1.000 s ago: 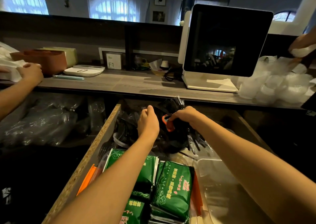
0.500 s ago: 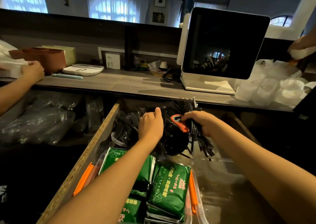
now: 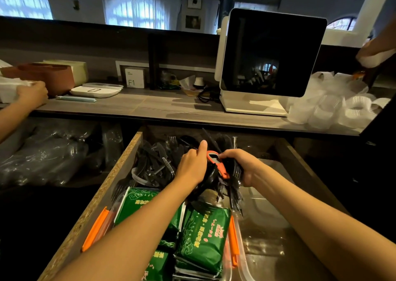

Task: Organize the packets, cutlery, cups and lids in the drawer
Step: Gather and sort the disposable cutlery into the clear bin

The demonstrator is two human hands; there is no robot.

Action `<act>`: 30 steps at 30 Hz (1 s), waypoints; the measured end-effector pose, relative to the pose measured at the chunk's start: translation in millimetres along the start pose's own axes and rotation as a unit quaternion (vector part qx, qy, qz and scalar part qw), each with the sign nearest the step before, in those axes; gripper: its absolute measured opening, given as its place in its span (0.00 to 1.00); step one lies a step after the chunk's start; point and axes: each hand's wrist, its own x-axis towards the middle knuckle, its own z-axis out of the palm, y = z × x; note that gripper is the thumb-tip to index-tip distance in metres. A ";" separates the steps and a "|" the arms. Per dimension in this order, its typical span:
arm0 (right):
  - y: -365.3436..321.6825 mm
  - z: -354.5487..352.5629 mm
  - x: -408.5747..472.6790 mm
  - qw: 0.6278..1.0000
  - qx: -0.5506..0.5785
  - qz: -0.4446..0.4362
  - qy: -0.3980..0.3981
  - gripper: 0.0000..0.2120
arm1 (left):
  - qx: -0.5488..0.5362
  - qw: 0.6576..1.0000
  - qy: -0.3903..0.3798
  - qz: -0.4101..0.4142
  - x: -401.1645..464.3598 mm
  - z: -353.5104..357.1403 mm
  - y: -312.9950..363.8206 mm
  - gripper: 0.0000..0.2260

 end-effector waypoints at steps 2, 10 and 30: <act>2.4 4.7 3.8 1.000 -0.002 -0.002 0.001 0.12 | 0.010 1.000 -0.013 -0.002 -0.1 1.4 1.5 0.28; 1.1 17.7 12.5 0.999 -0.039 0.032 -0.014 0.14 | -0.018 0.999 0.018 0.020 10.6 5.2 -7.5 0.15; 1.1 18.2 8.3 0.997 -0.005 -0.062 0.046 0.15 | -0.226 0.974 -0.019 -0.001 14.7 2.6 -6.5 0.16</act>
